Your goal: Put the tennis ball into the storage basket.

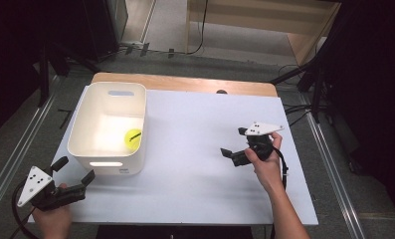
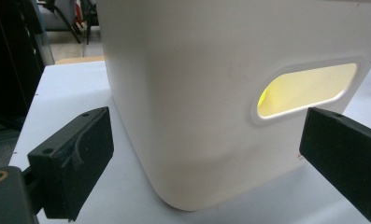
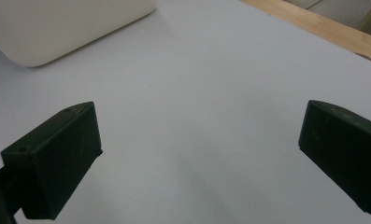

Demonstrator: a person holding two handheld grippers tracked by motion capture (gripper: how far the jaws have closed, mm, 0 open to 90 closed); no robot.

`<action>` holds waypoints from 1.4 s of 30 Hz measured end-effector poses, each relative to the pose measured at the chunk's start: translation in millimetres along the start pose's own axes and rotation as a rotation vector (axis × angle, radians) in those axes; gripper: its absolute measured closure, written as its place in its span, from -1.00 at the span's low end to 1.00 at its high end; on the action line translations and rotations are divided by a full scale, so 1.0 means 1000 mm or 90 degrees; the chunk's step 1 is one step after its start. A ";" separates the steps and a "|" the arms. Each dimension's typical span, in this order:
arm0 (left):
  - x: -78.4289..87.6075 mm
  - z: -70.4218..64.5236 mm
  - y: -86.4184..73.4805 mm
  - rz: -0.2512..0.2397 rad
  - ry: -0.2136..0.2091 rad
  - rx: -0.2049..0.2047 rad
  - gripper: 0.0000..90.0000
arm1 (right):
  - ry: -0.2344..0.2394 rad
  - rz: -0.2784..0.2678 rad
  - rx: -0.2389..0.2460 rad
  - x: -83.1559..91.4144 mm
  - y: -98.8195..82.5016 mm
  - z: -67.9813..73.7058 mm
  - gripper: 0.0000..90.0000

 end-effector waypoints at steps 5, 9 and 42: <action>0.001 0.001 0.000 -0.003 -0.001 0.002 -0.94 | -0.006 -0.011 -0.007 0.008 -0.010 -0.002 -1.00; 0.001 0.000 0.000 0.000 0.001 -0.004 -0.94 | -0.012 -0.020 -0.014 0.014 -0.019 -0.003 -1.00; 0.004 0.002 0.002 -0.011 -0.007 0.002 -0.94 | -0.088 -0.095 -0.082 0.075 -0.104 -0.010 -1.00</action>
Point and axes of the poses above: each handheld gripper's, and its own axes: x roughly backward along the jaws, y roughly out of its top, z roughly to its left, the point moved 5 cm from there along -x, roughly forward along the jaws, and after that the axes turned 11 degrees about y, right-handed, at the moved point
